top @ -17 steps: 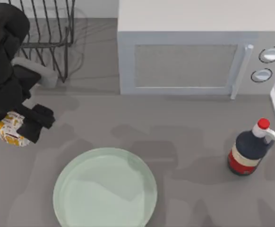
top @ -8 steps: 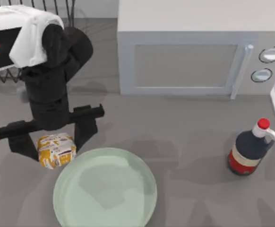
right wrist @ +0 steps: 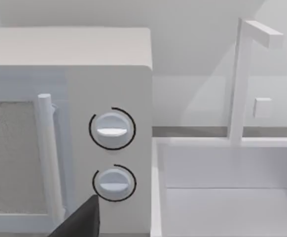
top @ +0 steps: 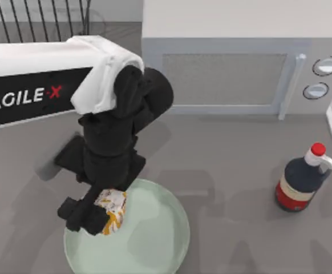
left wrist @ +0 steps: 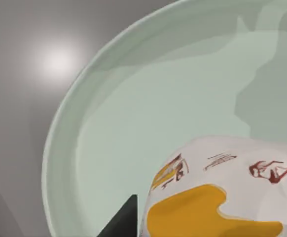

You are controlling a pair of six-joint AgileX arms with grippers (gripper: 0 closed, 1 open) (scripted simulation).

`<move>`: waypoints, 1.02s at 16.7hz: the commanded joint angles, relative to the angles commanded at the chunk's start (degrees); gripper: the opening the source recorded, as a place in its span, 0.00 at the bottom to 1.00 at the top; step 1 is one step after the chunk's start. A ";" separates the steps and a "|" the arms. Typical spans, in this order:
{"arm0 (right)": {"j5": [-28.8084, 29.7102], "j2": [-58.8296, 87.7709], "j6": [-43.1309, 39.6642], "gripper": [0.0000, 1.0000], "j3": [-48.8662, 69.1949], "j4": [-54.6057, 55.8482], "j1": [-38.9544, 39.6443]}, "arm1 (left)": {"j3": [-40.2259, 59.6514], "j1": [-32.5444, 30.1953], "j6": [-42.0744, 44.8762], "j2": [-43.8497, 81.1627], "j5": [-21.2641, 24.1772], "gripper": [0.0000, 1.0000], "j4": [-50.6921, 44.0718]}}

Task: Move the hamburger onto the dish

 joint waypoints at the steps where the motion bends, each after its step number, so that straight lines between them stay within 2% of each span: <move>1: 0.00 0.00 0.00 1.00 0.00 0.00 0.00 | -0.11 -1.20 -5.44 -0.50 -0.19 0.00 0.46; 4: 0.00 0.00 0.00 1.00 0.00 0.00 0.00 | -0.52 -3.99 -18.19 -2.49 -0.84 0.00 2.17; 7: 0.00 0.00 0.00 1.00 0.00 0.00 0.00 | -0.89 -5.61 -25.29 -4.22 -1.41 0.00 3.61; 17: 0.00 0.00 0.00 1.00 0.00 0.00 0.00 | -2.93 -5.66 -26.84 -3.83 -1.55 0.00 6.13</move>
